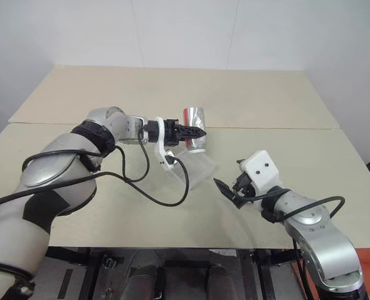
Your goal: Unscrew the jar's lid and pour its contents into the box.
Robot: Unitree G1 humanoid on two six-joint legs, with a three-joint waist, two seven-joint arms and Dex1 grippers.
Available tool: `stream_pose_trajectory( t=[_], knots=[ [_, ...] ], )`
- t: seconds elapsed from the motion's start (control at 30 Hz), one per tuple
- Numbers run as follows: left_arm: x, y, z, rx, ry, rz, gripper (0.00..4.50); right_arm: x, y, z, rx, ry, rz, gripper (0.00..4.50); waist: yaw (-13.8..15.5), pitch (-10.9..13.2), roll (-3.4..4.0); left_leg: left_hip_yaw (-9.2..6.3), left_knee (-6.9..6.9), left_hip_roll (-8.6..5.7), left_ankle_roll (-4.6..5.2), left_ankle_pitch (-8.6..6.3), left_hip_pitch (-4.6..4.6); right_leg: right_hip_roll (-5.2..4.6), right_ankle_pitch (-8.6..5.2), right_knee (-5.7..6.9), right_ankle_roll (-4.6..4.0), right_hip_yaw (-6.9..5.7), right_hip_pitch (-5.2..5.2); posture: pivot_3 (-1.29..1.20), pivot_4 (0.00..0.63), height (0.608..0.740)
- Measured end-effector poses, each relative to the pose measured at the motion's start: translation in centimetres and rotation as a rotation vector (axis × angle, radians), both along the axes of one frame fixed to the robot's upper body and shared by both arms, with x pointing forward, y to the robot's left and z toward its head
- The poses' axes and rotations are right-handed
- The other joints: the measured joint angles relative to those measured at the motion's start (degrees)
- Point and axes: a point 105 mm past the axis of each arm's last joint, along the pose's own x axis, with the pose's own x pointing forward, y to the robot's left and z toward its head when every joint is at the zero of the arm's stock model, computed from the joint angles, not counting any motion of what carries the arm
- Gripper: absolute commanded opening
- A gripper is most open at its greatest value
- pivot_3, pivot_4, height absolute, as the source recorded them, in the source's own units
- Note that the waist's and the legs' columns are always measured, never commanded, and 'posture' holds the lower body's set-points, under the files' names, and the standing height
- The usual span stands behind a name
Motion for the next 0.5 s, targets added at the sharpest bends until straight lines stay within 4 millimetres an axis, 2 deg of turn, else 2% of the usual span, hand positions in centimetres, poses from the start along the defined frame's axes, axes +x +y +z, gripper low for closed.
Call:
stream_pose_trajectory(
  t=[0.13,0.37,0.43,0.5],
  knots=[
    [-0.09,-0.18,0.74,0.010,-0.034,-0.032,1.92,-0.28,0.15,-0.01,-0.003,-0.001,0.009,4.48,0.10,0.00,0.00,0.00,0.00,-0.02,0.00,0.00,0.00,-0.02,0.00,0.00,0.00,0.00,0.01,0.00,0.150,0.740],
    [-0.20,-0.06,0.32,0.042,-0.034,-0.047,1.92,-0.35,0.11,-0.06,-0.014,0.002,0.014,4.48,0.10,0.00,-0.01,0.00,0.00,-0.03,0.00,0.00,0.00,-0.02,0.00,0.00,0.00,0.00,0.00,0.00,0.150,0.740],
    [-0.23,-0.01,0.43,0.023,-0.011,-0.036,1.92,-0.41,0.19,-0.09,-0.014,0.006,0.023,4.48,0.07,0.00,-0.01,0.00,0.00,-0.02,0.00,0.00,0.00,-0.02,0.00,0.00,0.00,0.00,0.00,0.00,0.150,0.740],
    [-0.21,0.05,1.12,-0.075,0.090,0.025,1.92,-0.73,0.59,-0.26,0.001,0.028,0.062,4.48,0.03,0.00,-0.01,0.00,0.00,-0.02,0.00,0.00,0.01,-0.02,0.00,0.00,-0.01,0.00,0.00,0.00,0.150,0.740]
  ],
)
